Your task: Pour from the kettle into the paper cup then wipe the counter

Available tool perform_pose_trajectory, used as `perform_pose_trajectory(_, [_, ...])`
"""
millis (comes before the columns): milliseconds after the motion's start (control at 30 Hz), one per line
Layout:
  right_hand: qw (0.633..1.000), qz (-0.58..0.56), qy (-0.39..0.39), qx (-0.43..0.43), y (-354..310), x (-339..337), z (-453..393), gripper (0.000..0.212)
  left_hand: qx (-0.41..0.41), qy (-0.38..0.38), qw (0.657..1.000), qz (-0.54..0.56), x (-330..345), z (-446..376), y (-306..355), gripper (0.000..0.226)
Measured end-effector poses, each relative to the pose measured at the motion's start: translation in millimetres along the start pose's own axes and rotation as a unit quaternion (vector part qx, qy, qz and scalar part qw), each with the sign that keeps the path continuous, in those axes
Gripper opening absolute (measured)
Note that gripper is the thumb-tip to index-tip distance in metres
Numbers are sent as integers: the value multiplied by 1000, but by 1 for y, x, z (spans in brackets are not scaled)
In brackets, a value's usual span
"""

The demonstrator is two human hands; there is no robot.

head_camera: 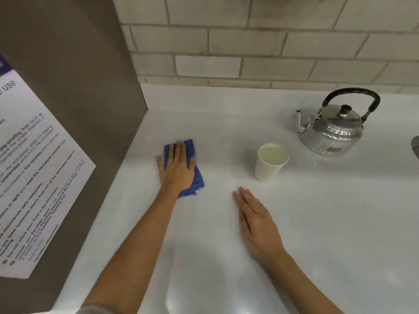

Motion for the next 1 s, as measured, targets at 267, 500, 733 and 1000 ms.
perform_pose_trajectory(267, [1000,13,0,-12,2,6,-2,54,65,14,997,-43,14,66,-2,66])
perform_pose_trajectory(500, [1000,10,-9,-12,6,10,-3,53,156,-37,985,-69,22,87,6,69])
perform_pose_trajectory(733, [1000,23,-6,-8,5,9,-4,53,164,-54,982,-77,7,55,-15,70])
perform_pose_trajectory(1000, [999,-9,-16,-38,-14,-10,-4,52,115,-46,992,-28,-5,57,3,64])
Point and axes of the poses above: each hand's wrist, its own z-axis away from the middle knuckle, its own x-axis out of the palm, y = z × x, the point moved 7 cm from there along -z, towards the middle knuckle, and after that the axes turned 6 degrees about -y, right-handed, at the moved point
